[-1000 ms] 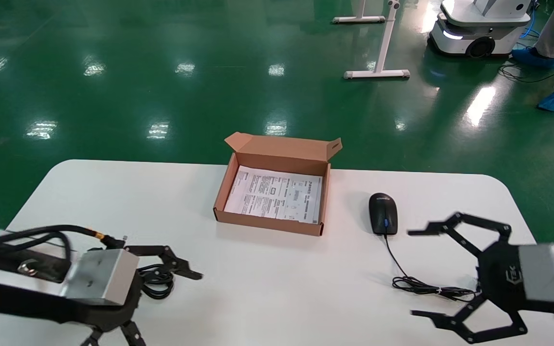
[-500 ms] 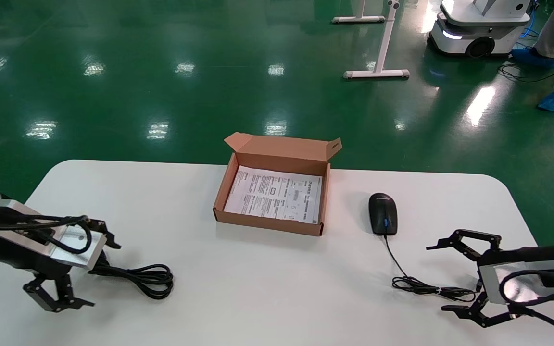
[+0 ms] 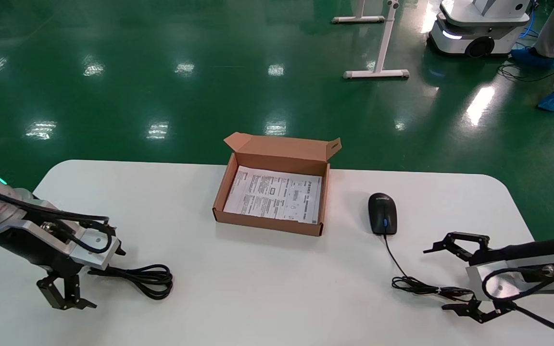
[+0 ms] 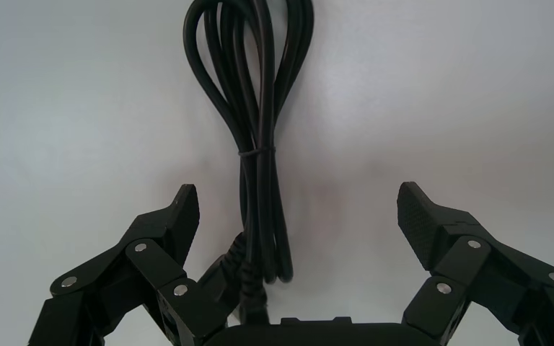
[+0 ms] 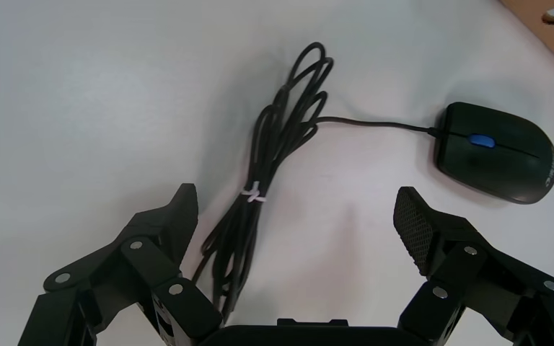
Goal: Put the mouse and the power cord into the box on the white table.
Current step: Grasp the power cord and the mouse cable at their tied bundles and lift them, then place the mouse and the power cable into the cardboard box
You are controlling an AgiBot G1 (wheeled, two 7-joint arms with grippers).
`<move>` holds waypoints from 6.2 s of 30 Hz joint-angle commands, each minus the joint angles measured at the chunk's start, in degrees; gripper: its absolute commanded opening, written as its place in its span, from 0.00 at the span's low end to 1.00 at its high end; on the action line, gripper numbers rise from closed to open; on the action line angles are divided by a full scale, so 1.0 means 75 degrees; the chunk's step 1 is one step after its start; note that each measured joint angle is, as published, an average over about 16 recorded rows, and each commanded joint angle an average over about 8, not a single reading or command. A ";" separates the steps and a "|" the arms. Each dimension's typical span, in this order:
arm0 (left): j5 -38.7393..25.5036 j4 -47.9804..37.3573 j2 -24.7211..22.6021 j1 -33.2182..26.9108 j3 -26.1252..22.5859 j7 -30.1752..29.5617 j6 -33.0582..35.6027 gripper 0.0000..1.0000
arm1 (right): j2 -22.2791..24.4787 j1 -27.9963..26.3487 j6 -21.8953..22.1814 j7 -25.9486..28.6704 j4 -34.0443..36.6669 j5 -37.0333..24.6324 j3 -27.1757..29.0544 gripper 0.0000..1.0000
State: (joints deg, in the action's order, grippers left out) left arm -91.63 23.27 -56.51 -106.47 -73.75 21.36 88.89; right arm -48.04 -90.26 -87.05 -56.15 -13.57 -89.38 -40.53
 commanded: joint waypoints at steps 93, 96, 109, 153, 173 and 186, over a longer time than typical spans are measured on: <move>0.1285 -0.2402 -0.1809 -0.3104 0.1387 0.2170 -0.3149 0.00 | -0.3227 -0.1948 0.1408 0.0392 0.1176 0.1508 0.1034 0.00; 0.1217 -0.2549 -0.1889 -0.3118 0.1346 0.2223 -0.3291 0.00 | -0.3400 -0.1836 0.1508 0.0213 0.1267 0.1466 0.1003 0.00; 0.1079 -0.2868 -0.1898 -0.3183 0.1247 0.2381 -0.2957 0.00 | -0.3824 -0.1395 0.1873 -0.0112 0.1529 0.1027 0.0687 0.17; 0.1200 -0.3003 -0.2480 -0.2587 0.1328 0.2568 -0.3480 0.00 | -0.3457 -0.1908 0.2876 0.0276 0.1565 0.1314 0.0746 1.00; 0.1545 -0.1758 -0.2860 -0.0264 0.1410 0.2512 -0.4590 0.00 | -0.1512 -0.2396 0.2615 0.0300 0.1993 0.1197 0.0666 1.00; 0.2077 -0.0807 -0.2903 0.0511 0.1189 0.1880 -0.4633 0.00 | -0.1198 -0.2293 0.2722 0.0326 0.1951 0.1137 0.0622 1.00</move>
State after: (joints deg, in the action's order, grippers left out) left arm -76.17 16.87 -78.26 -103.02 -64.90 35.48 53.93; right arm -56.90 -107.43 -66.74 -53.77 1.12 -80.92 -35.91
